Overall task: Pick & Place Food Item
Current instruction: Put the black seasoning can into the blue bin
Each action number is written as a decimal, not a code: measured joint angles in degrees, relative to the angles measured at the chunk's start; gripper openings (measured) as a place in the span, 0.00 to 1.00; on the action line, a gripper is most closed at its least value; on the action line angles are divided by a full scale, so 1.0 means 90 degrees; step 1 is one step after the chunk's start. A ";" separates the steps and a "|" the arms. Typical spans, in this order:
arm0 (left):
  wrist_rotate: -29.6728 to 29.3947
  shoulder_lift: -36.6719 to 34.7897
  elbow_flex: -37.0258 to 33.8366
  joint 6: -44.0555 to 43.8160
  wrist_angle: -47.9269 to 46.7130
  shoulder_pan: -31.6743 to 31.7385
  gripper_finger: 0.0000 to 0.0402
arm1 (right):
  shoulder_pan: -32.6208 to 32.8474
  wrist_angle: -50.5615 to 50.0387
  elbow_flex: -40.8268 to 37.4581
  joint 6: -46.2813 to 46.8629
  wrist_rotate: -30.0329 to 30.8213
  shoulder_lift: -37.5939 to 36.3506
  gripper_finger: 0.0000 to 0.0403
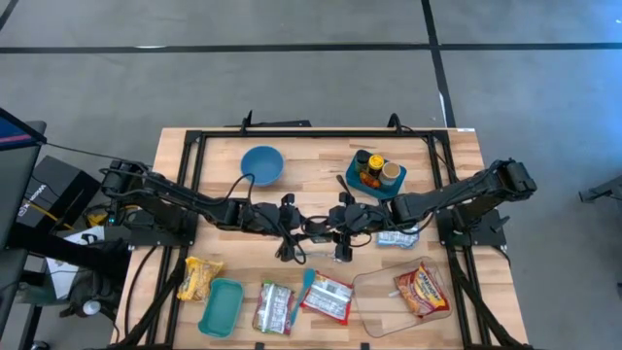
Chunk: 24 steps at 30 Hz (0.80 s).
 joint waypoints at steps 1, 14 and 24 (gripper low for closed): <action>0.0000 0.0000 0.0000 0.0000 0.0000 0.0000 0.39 | 0.0000 0.0000 0.0000 0.0000 -0.0002 0.0000 0.30; 0.0000 0.0000 0.0000 -0.0002 -0.0175 0.0002 0.60 | 0.0004 -0.0072 0.0000 -0.0007 -0.0001 0.0000 0.30; 0.0005 -0.0126 -0.0005 -0.0002 -0.0240 0.0002 0.71 | 0.0002 -0.0393 0.0000 -0.0019 0.0014 0.0000 0.30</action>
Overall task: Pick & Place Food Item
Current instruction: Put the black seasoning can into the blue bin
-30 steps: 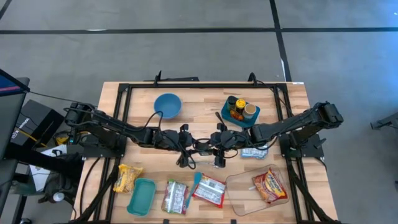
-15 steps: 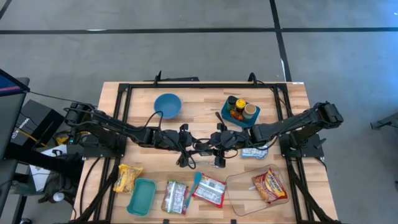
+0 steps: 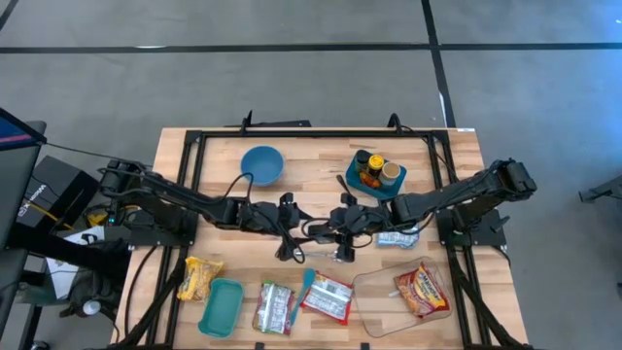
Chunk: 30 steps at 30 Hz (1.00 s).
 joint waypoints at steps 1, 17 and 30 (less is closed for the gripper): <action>0.0001 -0.0045 0.0000 -0.0001 -0.0091 0.0000 0.71 | 0.0000 -0.0046 0.0000 0.0000 0.0004 0.0000 0.30; 0.0007 -0.0459 -0.0002 -0.0049 -0.0587 0.0000 0.71 | -0.0005 -0.0850 0.0000 0.0107 0.0831 -0.0022 0.30; 0.0019 -0.0457 -0.0002 -0.0049 -0.0634 0.0000 0.71 | 0.0054 -0.1812 0.0002 0.0166 0.2140 -0.0902 0.30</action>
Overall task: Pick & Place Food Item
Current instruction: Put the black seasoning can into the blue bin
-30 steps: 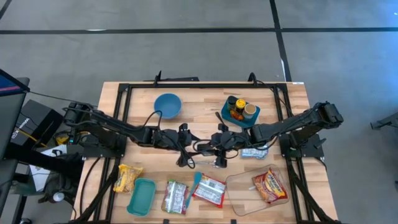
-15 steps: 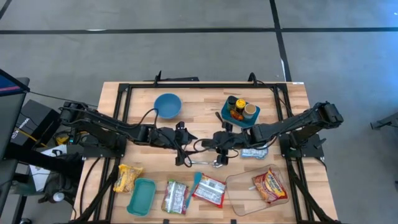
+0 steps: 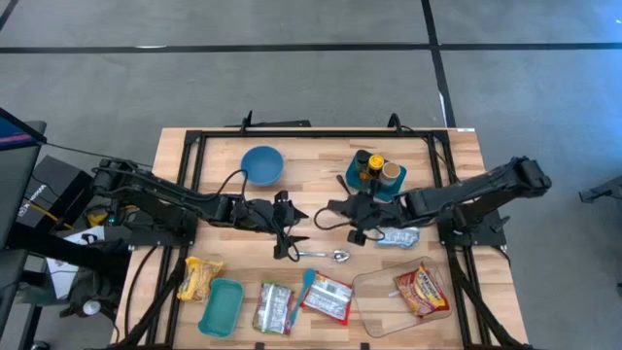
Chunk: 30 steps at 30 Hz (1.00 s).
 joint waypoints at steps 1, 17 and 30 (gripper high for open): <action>-0.0002 0.0000 0.0000 0.0000 0.0000 0.0000 0.71 | -0.0001 -0.0042 0.0000 0.0038 0.0124 -0.0072 0.30; -0.0024 0.0005 0.0000 0.0000 0.0012 0.0000 0.71 | -0.0355 -0.0418 -0.0266 0.0120 0.1629 -0.0441 0.30; -0.0022 0.0010 0.0000 0.0001 0.0019 0.0012 0.71 | -0.1265 0.0662 -0.1234 0.0290 0.1514 -0.0439 0.30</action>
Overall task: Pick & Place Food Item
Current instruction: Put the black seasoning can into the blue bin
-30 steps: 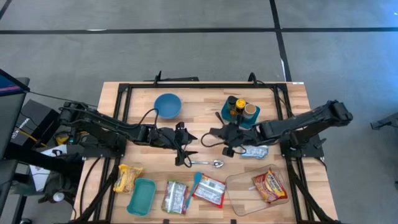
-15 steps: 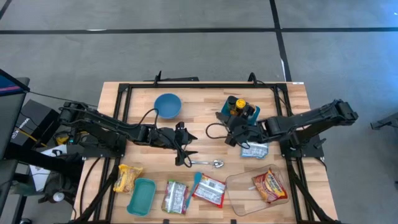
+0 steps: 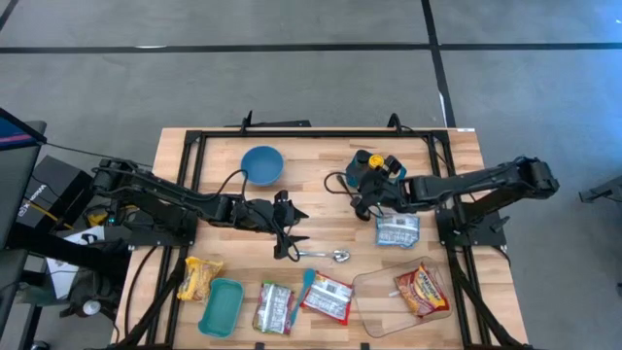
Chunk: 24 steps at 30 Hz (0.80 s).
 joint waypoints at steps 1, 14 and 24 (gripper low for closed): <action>0.0000 0.0000 0.0000 0.0000 0.0000 0.0000 0.71 | -0.0040 0.0094 -0.0072 -0.0007 -0.0002 0.0000 0.30; 0.0002 0.0000 0.0000 0.0002 0.0002 0.0000 0.71 | -0.0584 0.1062 -0.0524 -0.0149 -0.0140 0.0005 0.30; 0.0005 0.0000 0.0000 0.0002 0.0002 0.0000 0.71 | -0.0793 0.1256 -0.0524 -0.0012 -0.0174 0.0014 0.30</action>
